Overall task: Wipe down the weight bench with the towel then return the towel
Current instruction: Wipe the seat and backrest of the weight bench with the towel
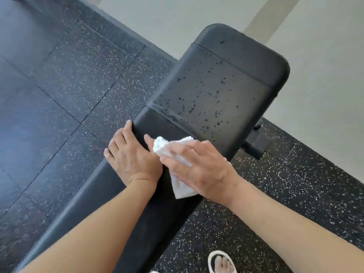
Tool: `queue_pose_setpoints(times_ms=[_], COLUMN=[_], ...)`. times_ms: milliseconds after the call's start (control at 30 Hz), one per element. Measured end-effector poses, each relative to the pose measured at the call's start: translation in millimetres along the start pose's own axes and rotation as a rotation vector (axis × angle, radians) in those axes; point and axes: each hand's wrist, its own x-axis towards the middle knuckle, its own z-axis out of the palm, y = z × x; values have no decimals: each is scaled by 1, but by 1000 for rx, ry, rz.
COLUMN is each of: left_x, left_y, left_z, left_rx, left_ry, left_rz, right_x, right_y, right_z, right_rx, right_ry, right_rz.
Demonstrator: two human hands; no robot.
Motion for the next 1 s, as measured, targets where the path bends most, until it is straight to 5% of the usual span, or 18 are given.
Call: queue_pose_setpoints(times_ms=[433, 800, 1000], left_x=[4, 3, 22], left_y=[-3, -7, -66], left_z=[3, -11, -27], left_rx=[-22, -95, -184], left_ry=[15, -75, -186], left_rz=[11, 11, 330], right_x=[63, 1, 30], right_y=[2, -49, -41], right_z=[35, 5, 10], right_rx=[108, 168, 263], right_ry=[47, -142, -200], right_rz=[199, 323, 314])
